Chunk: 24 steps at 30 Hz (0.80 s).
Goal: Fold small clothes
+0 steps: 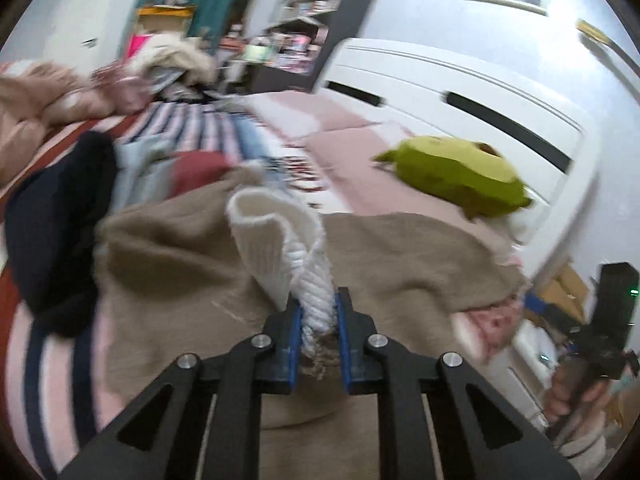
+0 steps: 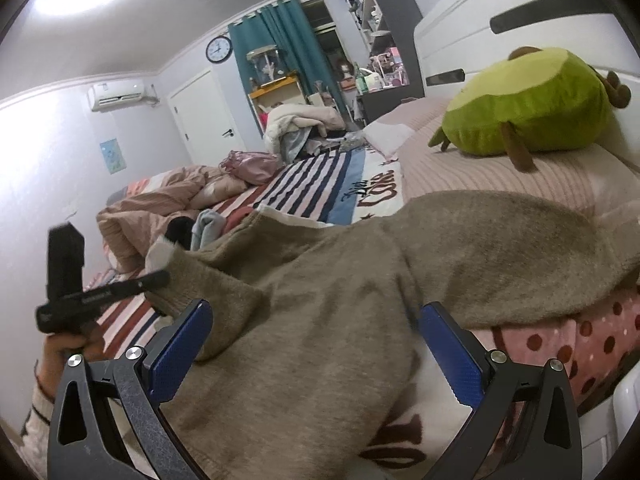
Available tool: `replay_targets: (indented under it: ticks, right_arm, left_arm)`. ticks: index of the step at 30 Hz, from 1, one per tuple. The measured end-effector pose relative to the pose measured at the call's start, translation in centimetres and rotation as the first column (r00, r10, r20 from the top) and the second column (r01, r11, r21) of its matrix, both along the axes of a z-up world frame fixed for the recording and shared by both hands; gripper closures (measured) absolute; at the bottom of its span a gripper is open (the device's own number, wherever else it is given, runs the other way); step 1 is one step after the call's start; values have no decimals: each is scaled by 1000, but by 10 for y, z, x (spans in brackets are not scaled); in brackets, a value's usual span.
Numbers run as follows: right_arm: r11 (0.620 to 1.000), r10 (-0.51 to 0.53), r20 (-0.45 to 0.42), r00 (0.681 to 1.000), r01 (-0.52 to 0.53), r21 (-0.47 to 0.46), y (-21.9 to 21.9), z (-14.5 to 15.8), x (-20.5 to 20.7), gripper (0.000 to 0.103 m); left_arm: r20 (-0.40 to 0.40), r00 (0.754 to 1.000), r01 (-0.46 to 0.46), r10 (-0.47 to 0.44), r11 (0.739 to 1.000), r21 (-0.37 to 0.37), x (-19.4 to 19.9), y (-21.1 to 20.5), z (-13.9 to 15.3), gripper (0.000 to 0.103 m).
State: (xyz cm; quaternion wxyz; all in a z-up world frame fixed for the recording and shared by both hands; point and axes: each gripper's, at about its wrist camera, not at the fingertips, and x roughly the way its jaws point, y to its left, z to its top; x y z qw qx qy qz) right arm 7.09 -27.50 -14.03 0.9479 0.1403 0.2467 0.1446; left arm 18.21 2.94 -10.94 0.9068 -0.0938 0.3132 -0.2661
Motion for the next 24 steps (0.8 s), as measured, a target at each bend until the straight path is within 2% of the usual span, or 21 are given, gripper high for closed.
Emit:
replay_targets:
  ticks: [4,7,10,11,14,15,17,18,19,22,24]
  right_arm:
    - [1000,-25,2,1000,25,-4,-16,-6,-4,0]
    - [998,-60,1,998,60,-15,-31,-11,-5,0]
    - [994,-109,-14,994,109,-2,-51,-21,-5,0]
    - [992,-127,-23,992,127,6,-58,-26,-6,0]
    - [984,-175,-64,982,177,18,-80,-42,-2,0]
    - [982,-185,-75,980,187,21,-84,-47,0,0]
    - [979,-199,-111,974,204,33,-96,-59,5,0]
    - [978,-200,-130,971,206,39,-100,-64,8,0]
    - [977,-200,-149,968,208,43,-103,-70,12,0]
    - [976,-187,-191,964,204,76,-112,-85,25,0]
    - [970,-162,-217,963,196,147,-121,-95,37,0]
  left_arm:
    - [-37,987,157,-159,987,-38,-2,-59,-3,91]
    - [-100,960,258,-260,966,-33,-4,-105,-22,93]
    - [-188,918,346,-349,937,-49,-6,-141,-46,99]
    - [-221,901,368,-372,928,-60,-7,-151,-54,99]
    - [-269,888,386,-374,922,-7,-10,-165,-68,99]
    - [-269,890,384,-368,923,7,-12,-166,-68,99]
    - [-244,904,369,-350,929,33,-18,-162,-60,83]
    - [-228,913,357,-339,933,39,-20,-156,-55,64]
    - [-191,929,329,-315,943,46,-24,-149,-46,52]
    - [-145,954,275,-263,959,67,-29,-129,-30,47]
    - [-112,972,216,-205,972,93,-30,-115,-20,41]
